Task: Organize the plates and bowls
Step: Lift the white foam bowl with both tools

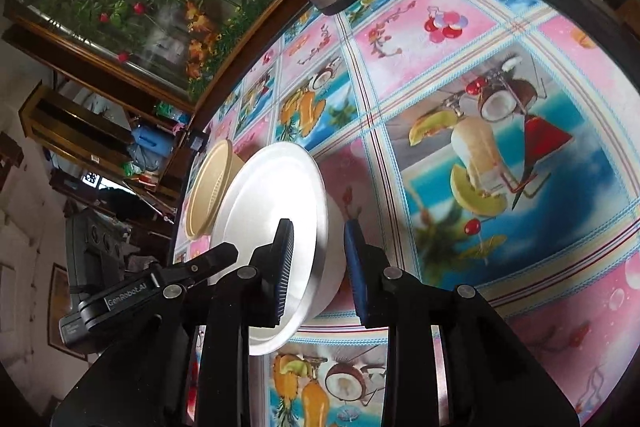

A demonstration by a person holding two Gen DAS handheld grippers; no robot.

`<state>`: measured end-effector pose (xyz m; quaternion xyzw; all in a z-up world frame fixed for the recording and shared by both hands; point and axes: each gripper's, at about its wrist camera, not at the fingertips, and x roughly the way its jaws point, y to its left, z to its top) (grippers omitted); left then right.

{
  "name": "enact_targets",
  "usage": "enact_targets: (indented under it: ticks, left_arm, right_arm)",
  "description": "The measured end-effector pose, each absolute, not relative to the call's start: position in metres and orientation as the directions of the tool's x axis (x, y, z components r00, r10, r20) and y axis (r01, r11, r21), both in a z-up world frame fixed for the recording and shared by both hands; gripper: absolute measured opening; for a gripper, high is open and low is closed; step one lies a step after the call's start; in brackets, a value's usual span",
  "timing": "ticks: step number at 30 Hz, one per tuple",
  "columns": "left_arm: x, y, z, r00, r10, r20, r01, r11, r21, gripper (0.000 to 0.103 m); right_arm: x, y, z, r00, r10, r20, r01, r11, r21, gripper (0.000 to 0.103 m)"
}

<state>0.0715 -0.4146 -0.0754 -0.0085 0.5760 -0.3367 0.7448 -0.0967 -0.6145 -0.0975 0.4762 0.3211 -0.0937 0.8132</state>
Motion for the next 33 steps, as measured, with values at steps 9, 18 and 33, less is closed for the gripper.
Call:
enact_targets:
  ticks: [9, 18, 33]
  left_arm:
    - [0.066, -0.409, -0.082, 0.114, -0.505, -0.856, 0.479, 0.783, -0.398, 0.008]
    - [0.056, -0.398, -0.078, 0.139, -0.483, -0.864, 0.477, 0.798, -0.369, 0.008]
    - [0.018, -0.345, -0.078, 0.143, -0.443, -0.885, 0.497, 0.805, -0.323, 0.008]
  right_arm:
    - [-0.094, -0.609, -0.097, 0.77, 0.136, -0.623, 0.465, 0.551, 0.694, 0.011]
    - [-0.096, -0.595, -0.096, 0.77, 0.127, -0.626, 0.456, 0.577, 0.678, 0.006]
    - [-0.123, -0.536, -0.088, 0.756, 0.154, -0.636, 0.44, 0.599, 0.669, 0.005]
